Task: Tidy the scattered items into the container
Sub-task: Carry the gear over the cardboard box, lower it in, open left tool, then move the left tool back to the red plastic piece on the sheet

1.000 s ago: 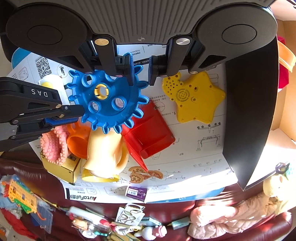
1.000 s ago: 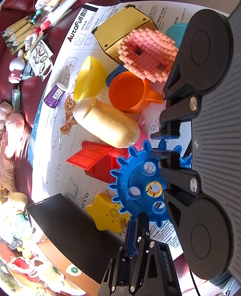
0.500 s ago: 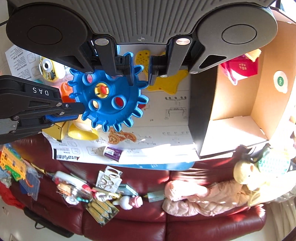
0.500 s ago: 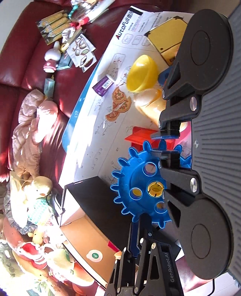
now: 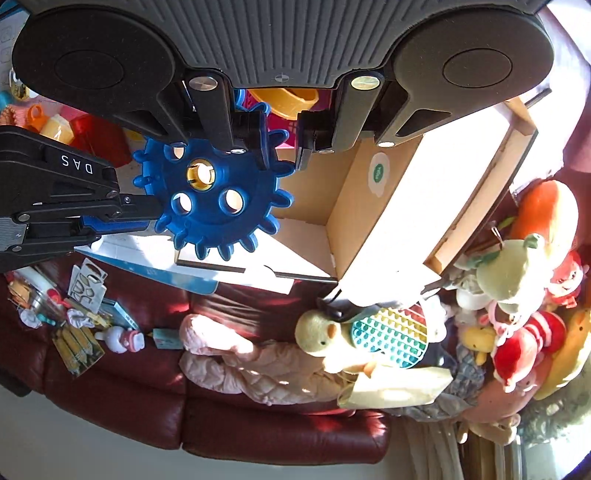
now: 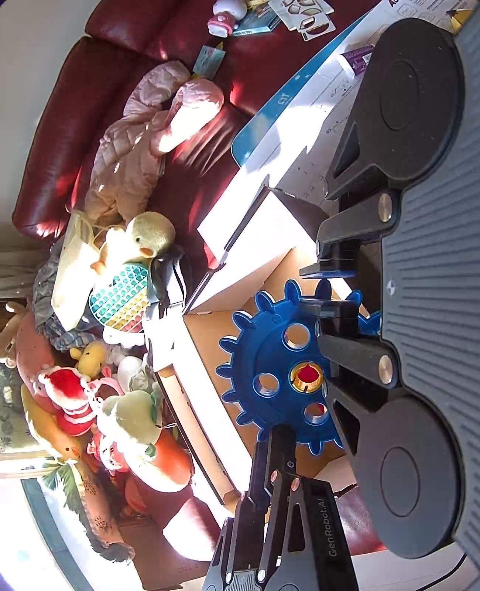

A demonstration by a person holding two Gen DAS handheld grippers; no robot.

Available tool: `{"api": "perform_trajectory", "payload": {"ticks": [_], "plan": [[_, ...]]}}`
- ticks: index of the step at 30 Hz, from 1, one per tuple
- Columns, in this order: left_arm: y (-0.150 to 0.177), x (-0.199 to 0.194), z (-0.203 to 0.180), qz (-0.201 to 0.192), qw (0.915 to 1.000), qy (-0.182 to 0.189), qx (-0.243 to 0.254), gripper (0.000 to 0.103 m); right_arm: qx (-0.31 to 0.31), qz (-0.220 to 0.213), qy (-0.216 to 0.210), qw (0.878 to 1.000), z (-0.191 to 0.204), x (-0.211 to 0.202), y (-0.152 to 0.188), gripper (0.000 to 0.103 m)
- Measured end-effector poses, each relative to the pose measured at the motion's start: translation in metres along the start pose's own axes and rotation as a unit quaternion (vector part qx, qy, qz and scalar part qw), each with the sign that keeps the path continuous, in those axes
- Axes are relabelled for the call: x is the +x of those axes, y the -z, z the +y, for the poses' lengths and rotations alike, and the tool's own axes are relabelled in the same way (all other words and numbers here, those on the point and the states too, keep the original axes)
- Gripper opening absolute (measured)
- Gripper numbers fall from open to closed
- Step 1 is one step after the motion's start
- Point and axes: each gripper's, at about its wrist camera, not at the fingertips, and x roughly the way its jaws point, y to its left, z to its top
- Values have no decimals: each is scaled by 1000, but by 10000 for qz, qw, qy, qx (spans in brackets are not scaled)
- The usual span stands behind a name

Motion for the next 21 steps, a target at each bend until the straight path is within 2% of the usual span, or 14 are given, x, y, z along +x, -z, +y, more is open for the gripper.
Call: {"api": "perform_trajectory", "payload": {"ticks": [5, 6, 8, 9, 10, 11, 13, 15, 17, 21], "plan": [[12, 22, 18, 314, 9994, -101, -135, 10, -23, 316, -120, 9994, 14, 28, 1, 13], [13, 25, 20, 358, 9992, -81, -163, 10, 29, 366, -162, 9992, 14, 32, 2, 17], [17, 30, 21, 466, 9987, 56, -216, 7, 194, 358, -307, 9987, 11, 34, 2, 34], [17, 32, 20, 513, 9984, 81, -241, 12, 259, 314, -307, 9987, 10, 33, 2, 60], [18, 33, 19, 513, 9983, 61, -259, 34, 256, 205, -258, 9991, 9, 30, 3, 78], [18, 32, 18, 462, 9986, -13, -261, 52, 209, 97, -196, 9995, 9, 27, 3, 79], [16, 31, 15, 323, 9991, -109, -250, 69, 158, 64, -149, 9997, 7, 23, 2, 79], [15, 29, 11, 259, 9994, -103, -228, 71, 200, 53, -98, 9997, -2, 19, 3, 79], [12, 28, 7, 211, 9995, -86, -213, 77, 271, 69, -37, 9996, -11, 15, 5, 80], [9, 27, -7, 140, 9998, -1, -134, 78, 489, 63, 106, 9987, -33, 2, 15, 81]]}}
